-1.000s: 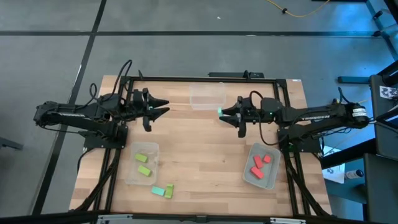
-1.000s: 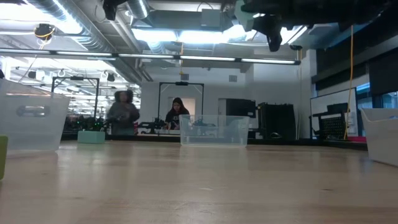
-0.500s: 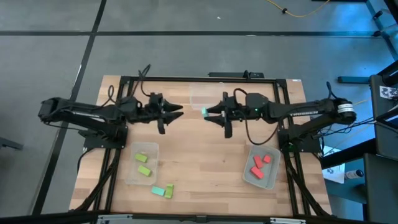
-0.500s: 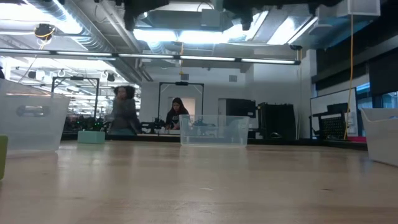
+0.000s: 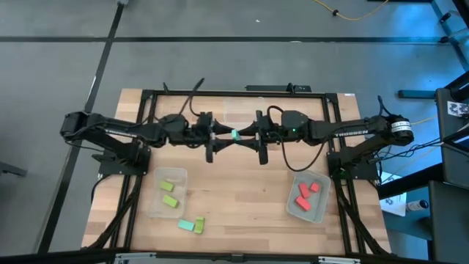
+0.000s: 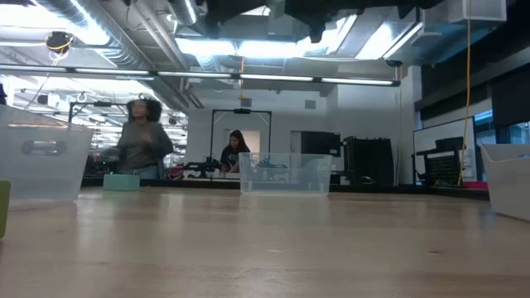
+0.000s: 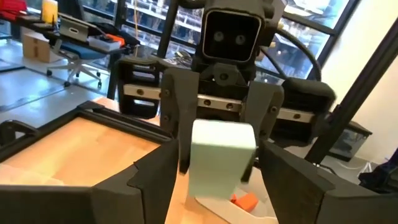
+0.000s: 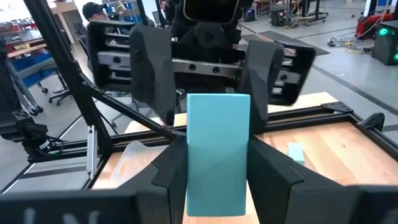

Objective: Sort & place blocks by color
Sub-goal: Put the top right blue block into the top transparent bin

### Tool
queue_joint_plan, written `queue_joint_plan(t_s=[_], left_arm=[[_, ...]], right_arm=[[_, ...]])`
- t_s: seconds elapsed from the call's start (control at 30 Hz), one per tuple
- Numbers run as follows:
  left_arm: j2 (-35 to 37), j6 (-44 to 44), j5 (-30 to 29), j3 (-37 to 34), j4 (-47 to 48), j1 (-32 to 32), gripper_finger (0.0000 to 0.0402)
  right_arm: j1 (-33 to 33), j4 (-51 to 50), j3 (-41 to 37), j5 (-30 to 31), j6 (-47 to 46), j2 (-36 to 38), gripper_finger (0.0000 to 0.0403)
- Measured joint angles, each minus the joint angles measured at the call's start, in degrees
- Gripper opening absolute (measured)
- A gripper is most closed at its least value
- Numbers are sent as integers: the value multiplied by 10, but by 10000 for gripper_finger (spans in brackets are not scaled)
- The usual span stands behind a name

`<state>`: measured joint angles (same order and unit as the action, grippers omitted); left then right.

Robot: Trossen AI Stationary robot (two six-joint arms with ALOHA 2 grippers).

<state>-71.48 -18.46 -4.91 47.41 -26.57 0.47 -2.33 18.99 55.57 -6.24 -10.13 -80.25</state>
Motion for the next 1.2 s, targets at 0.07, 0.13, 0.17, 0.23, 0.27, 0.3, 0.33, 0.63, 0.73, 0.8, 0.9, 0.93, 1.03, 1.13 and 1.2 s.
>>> queue_joint_plan(t_s=[0.07, 0.13, 0.17, 0.23, 0.27, 0.3, 0.33, 0.63, 0.73, 0.8, 0.9, 0.93, 1.03, 1.13, 1.2], left_arm=[[-19, 0, 0, 14, 0, 1, 217], [-31, 0, 2, 22, -1, 2, 217], [-36, 0, 2, 25, -2, 2, 217], [-39, 6, 3, 28, -3, 2, 217], [-40, 16, 9, 29, -3, 2, 217], [-40, 32, 16, 29, -3, 2, 216], [-39, 47, 21, 29, -3, 1, 215], [-31, 88, -1, 29, 1, -8, 180], [-31, 88, -3, 29, 3, -8, 134], [-29, 88, -1, 29, 3, -8, 120], [-27, 90, 0, 29, 5, -7, 120], [-27, 90, 0, 29, 6, -7, 120], [-19, 90, 3, 29, 20, -7, 120], [-12, 90, 12, 30, 42, -1, 120], [-1, 91, 26, 30, 51, 4, 120]], right_arm=[[0, 0, 0, 0, 0, 0, 130], [0, -4, 0, -6, 2, 0, 130], [0, -5, 0, -14, 2, 1, 130], [0, -6, 0, -18, 2, 1, 130], [0, -6, 0, -19, 3, 1, 130], [0, -5, 0, -20, 4, 1, 130], [0, -5, 0, -20, 6, 1, 130], [0, 1, 0, -22, 6, 0, 130], [0, -1, 0, -18, 7, 0, 130], [0, 0, 0, -18, 10, 0, 130], [0, 2, 0, -17, 14, 0, 130], [0, 2, 0, -16, 14, 0, 130], [0, 5, 0, -16, 13, -1, 130], [0, 2, 0, -15, 12, -1, 130], [0, 1, 2, -15, 9, 0, 156]])
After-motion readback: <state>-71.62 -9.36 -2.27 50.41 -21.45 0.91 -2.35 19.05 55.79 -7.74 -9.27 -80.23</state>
